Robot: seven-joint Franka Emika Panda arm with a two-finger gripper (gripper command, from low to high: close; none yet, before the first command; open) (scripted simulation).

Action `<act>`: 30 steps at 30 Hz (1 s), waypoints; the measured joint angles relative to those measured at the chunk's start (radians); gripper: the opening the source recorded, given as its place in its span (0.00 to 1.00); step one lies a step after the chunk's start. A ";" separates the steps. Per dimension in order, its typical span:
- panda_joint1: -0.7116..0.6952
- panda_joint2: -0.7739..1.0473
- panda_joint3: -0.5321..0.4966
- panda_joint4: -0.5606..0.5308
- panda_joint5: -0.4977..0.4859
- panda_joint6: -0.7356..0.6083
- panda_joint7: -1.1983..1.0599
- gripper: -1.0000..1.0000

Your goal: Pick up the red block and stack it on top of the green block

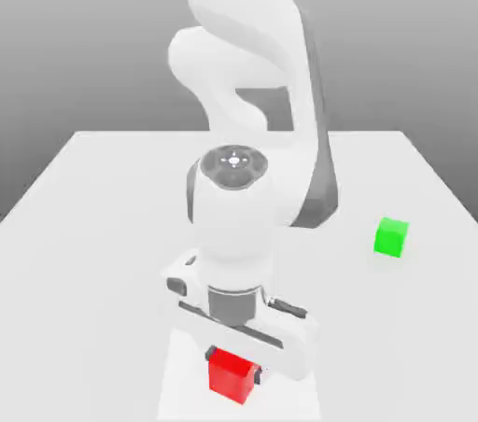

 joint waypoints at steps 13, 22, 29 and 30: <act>0.128 -0.276 0.138 -0.102 0.073 -0.173 -0.121 0.00; 0.459 -0.468 0.282 -0.260 0.220 -0.203 -0.373 0.00; 0.735 -0.618 0.395 -0.382 0.318 -0.227 -0.557 0.00; 0.776 -0.639 0.409 -0.399 0.329 -0.230 -0.581 0.00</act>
